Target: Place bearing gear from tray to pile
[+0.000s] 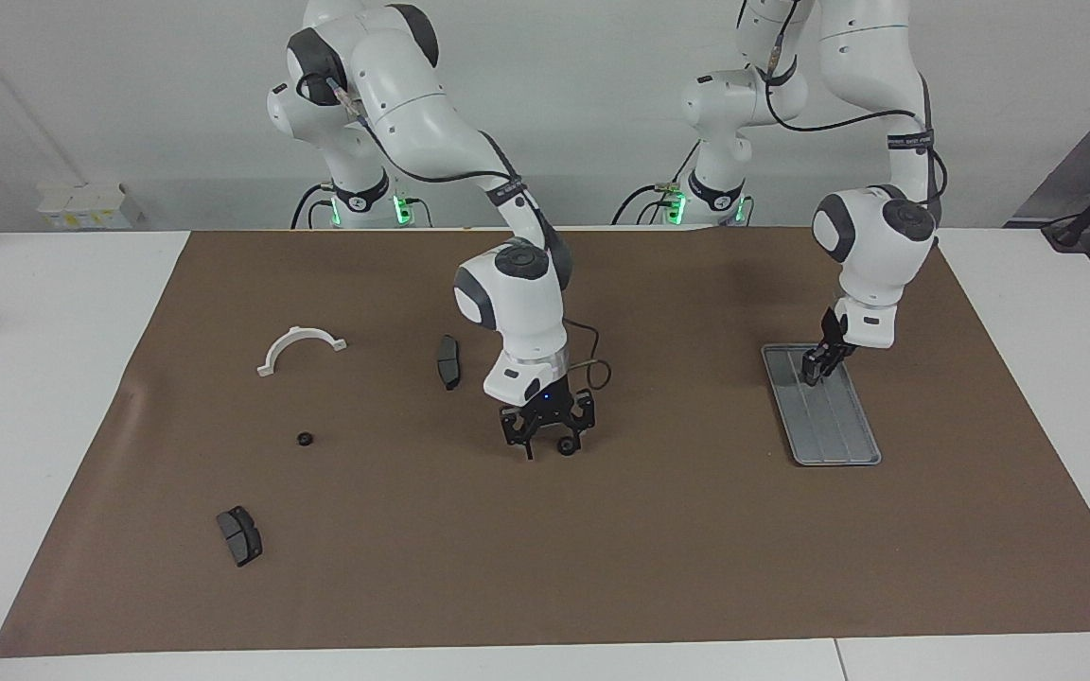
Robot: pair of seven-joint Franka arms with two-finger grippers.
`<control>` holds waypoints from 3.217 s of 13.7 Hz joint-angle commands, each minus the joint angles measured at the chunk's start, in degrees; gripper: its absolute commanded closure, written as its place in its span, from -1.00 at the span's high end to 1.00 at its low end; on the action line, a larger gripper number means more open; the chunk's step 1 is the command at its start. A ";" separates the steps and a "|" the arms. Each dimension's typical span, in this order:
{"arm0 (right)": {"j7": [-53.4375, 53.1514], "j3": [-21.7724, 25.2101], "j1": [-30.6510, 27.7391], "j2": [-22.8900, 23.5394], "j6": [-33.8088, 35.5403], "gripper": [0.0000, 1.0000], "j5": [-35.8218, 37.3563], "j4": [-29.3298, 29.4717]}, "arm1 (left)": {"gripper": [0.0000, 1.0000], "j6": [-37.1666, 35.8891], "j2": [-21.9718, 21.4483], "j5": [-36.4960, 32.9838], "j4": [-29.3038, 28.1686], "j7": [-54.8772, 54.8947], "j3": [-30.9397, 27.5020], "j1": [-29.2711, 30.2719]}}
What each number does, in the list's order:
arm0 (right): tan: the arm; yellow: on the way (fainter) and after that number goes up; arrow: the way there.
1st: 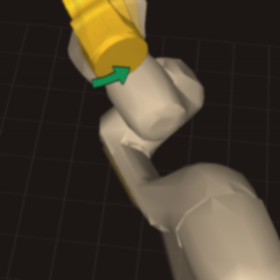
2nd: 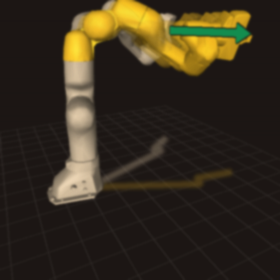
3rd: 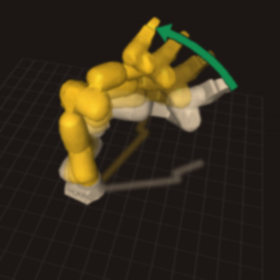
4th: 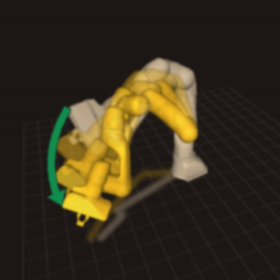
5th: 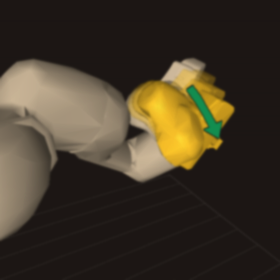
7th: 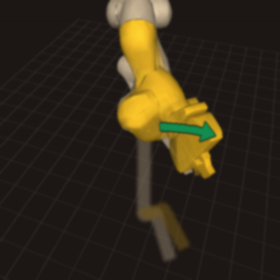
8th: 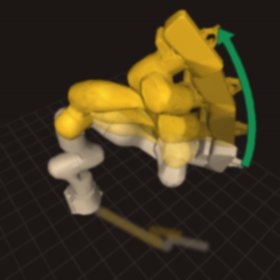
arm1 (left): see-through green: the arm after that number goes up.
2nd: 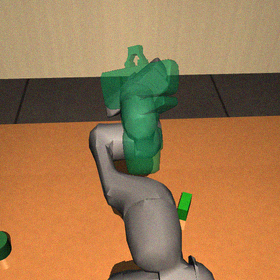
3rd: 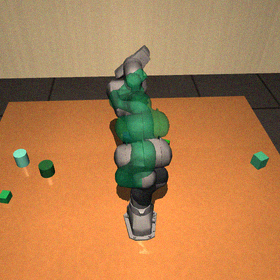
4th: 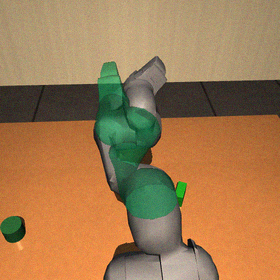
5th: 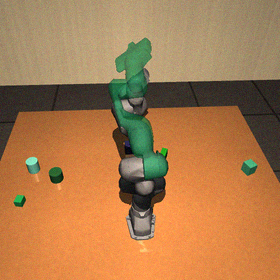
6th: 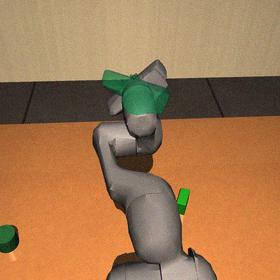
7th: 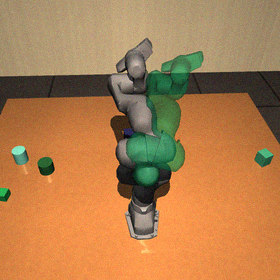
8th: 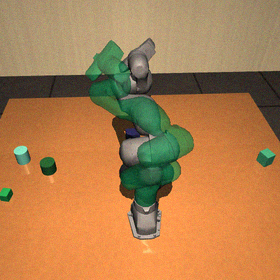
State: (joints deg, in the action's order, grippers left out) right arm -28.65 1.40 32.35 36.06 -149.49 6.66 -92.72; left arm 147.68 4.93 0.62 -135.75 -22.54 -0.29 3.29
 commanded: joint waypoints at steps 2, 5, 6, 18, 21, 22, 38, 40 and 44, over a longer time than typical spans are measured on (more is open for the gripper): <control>-3.43 0.00 0.70 1.12 -1.42 0.62 1.42 0.96 | -0.97 0.77 0.26 -0.70 -0.57 0.57 0.47 0.67; -4.04 0.00 0.96 1.03 -1.33 0.56 1.51 0.88 | -1.00 -0.98 0.52 -0.70 1.35 0.66 0.55 0.58; -4.04 0.00 0.96 0.95 -1.42 0.49 1.51 0.88 | -1.00 -2.82 0.96 -0.70 3.02 0.66 0.55 0.49; -4.04 -0.08 1.14 0.95 -2.65 -0.04 0.99 0.08 | -1.00 -3.98 1.58 -0.70 4.62 0.57 0.55 0.49; -4.04 -0.08 1.83 0.95 -2.65 -0.03 0.90 -0.27 | -1.00 -3.89 1.58 -0.70 4.62 0.57 0.55 0.49; -4.04 -0.08 1.84 0.95 -2.65 -0.03 0.90 -0.53 | -1.00 -3.89 1.58 -0.70 4.62 0.57 0.55 0.49; -3.34 0.00 0.96 0.68 -1.68 -1.00 0.72 -0.09 | -1.00 -4.50 1.67 -0.70 5.31 0.13 0.55 -0.30; -3.08 0.27 -1.05 0.42 -1.07 -1.00 1.25 -0.09 | -1.00 -5.99 1.67 -0.70 6.98 -0.13 0.64 -0.56; 9.55 0.00 -9.30 -4.31 7.44 -1.00 0.37 -0.53 | -1.00 -14.59 1.67 -0.70 14.35 -0.31 0.99 -1.71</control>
State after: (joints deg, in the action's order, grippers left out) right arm -24.66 2.47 27.63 35.10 -145.79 6.81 -92.48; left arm 138.48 6.07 0.62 -126.21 -22.44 0.88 2.33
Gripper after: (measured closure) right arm 0.652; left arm 0.674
